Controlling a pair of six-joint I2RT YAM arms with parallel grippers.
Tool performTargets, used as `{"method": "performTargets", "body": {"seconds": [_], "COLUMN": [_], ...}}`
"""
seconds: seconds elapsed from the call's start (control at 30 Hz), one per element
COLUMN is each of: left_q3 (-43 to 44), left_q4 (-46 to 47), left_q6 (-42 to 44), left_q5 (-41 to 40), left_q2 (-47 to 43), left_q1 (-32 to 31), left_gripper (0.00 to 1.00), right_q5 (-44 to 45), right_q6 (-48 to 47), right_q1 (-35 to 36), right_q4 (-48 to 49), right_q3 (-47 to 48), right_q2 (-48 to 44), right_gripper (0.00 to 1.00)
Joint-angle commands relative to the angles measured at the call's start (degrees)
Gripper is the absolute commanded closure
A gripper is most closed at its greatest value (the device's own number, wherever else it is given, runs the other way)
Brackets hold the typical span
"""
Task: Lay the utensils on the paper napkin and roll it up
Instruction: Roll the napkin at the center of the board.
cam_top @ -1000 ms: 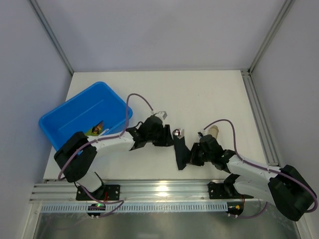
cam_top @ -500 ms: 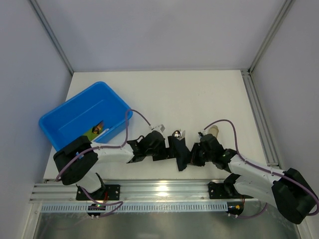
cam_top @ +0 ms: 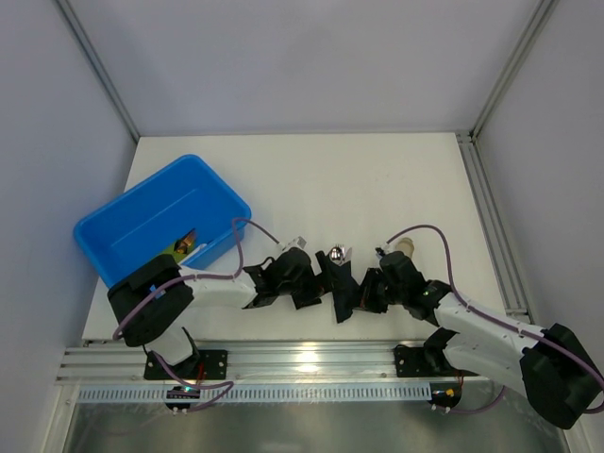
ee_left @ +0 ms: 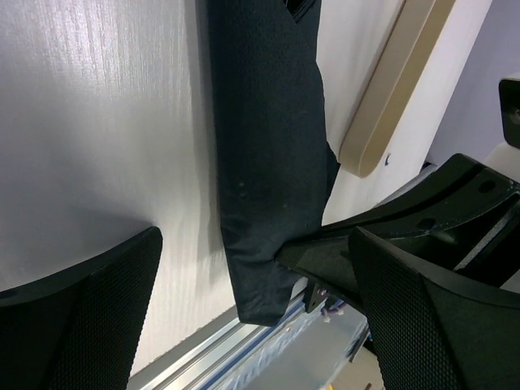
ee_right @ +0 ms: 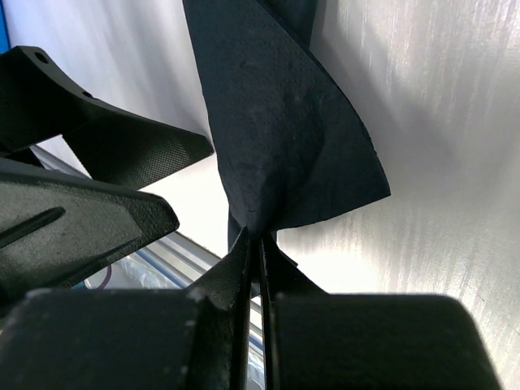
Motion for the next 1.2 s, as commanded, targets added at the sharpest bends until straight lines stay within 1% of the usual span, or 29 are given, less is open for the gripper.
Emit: {"method": "performTargets", "body": {"seconds": [0.0,0.2,0.33,0.6,0.8,1.0,1.13,1.17], "left_q3": [-0.4,-0.6,-0.5,1.0,3.1,4.3,3.3,2.9], "left_q4": [1.4,1.0,4.2,6.0,6.8,8.2,9.7,11.7], "left_q6": [-4.9,-7.6,-9.9,-12.1,-12.9,-13.0,-13.6,-14.1], "left_q5": [0.6,1.8,3.2,2.1,3.7,4.7,4.8,4.7], "left_q2": [0.9,2.3,4.6,7.7,10.7,13.1,13.9,14.0], "left_q1": [-0.2,-0.2,-0.2,0.0,0.5,1.2,1.9,2.0], "left_gripper": [0.02,0.01,0.01,0.01,0.01,0.03,0.09,0.1], "right_q5": [-1.3,-2.1,-2.5,-2.7,-2.8,-2.1,-2.1,-2.1], "right_q6": [1.2,1.5,1.9,1.9,1.9,1.6,1.5,1.5], "right_q1": [-0.1,-0.4,-0.4,-0.5,-0.6,-0.7,-0.9,-0.9], "right_q4": [0.9,0.4,0.2,-1.0,-1.0,-1.9,-2.4,-2.4], "right_q3": [2.2,3.0,3.2,4.0,3.8,4.3,4.3,4.3], "right_q2": [-1.7,-2.4,-3.1,-3.9,-4.1,-4.7,-4.8,-4.8], "right_gripper": [0.96,0.96,0.96,0.96,0.96,0.96,0.97,0.96]}}
